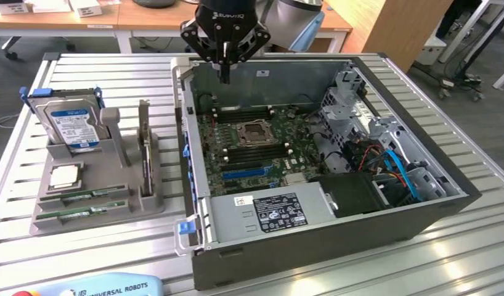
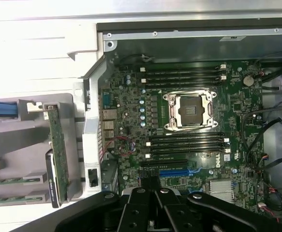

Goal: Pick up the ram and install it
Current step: 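Reach for the ram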

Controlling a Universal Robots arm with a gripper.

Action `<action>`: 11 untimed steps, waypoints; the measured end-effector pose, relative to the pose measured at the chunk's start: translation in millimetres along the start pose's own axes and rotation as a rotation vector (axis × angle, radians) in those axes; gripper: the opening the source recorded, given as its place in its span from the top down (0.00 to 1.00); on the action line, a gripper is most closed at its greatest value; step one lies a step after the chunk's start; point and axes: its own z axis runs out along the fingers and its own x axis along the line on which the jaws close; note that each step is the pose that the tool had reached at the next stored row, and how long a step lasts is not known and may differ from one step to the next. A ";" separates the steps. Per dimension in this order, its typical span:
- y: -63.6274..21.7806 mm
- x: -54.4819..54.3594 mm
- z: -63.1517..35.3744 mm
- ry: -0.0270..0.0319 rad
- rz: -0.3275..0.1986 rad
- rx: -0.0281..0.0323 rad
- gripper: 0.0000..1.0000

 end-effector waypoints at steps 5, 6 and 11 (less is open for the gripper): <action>-0.5 6.6 -0.1 -0.0001 -0.001 -0.0001 0.90; -0.6 7.5 0.0 0.0000 -0.001 -0.0001 0.90; -1.0 12.9 0.1 0.0001 -0.002 0.0000 0.90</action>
